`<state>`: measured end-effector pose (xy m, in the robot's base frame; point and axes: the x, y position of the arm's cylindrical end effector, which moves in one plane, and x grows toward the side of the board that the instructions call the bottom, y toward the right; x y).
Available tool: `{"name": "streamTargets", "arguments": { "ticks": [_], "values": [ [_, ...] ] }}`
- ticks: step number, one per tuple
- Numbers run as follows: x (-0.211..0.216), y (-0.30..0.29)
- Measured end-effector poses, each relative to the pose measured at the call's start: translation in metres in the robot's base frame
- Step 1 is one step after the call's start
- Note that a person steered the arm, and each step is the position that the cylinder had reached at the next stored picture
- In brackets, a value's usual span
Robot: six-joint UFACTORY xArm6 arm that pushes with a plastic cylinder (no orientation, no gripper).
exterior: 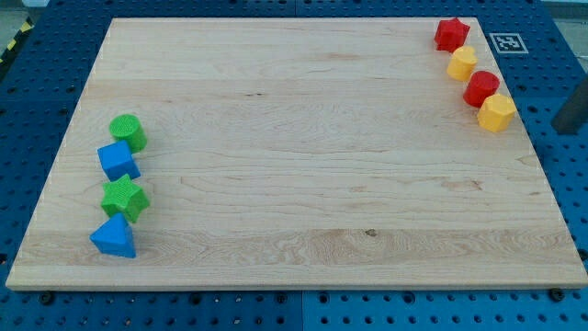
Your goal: Slide the yellow hexagon towards the center left
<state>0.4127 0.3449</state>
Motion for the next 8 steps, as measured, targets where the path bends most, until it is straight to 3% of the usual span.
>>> {"name": "streamTargets", "arguments": {
  "ticks": [2,8],
  "values": [
    [-0.002,-0.014],
    [-0.014,-0.142]
  ]
}}
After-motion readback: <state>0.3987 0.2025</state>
